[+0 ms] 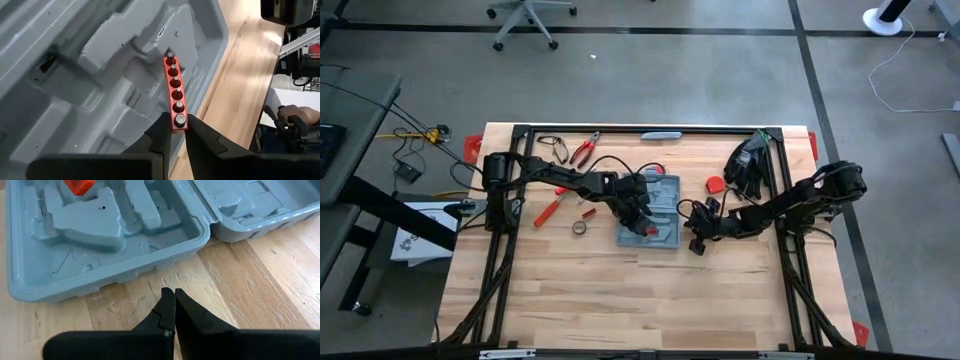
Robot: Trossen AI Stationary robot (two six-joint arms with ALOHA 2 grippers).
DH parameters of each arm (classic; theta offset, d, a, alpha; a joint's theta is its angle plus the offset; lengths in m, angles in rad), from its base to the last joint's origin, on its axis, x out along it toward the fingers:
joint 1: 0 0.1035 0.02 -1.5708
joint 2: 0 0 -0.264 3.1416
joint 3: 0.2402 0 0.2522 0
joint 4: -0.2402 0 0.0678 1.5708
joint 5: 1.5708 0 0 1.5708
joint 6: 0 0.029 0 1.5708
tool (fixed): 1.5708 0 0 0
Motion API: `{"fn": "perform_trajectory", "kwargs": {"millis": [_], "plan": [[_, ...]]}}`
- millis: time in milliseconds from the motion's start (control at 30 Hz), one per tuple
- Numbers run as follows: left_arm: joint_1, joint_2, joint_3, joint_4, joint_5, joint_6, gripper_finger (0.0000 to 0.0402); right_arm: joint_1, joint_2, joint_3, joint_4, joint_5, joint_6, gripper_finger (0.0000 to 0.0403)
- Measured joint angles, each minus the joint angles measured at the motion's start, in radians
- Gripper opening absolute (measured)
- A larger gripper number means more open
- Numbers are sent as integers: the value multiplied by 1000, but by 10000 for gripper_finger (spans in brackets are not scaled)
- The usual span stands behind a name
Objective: Prefit tool cases
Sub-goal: Put the right orange multi-bit set into the gray tool case
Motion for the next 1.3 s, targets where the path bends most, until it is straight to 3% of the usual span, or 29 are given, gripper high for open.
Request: {"fn": "perform_trajectory", "kwargs": {"millis": [733, 1300], "plan": [[-30, 1, 0, 72, -61, 2, 65, 0, 0, -1, 3, 0, 0, 0], [9, -17, 0, 30, 9, 57, 97, 0, 0, -1, 4, 2, 0, 0]]}}
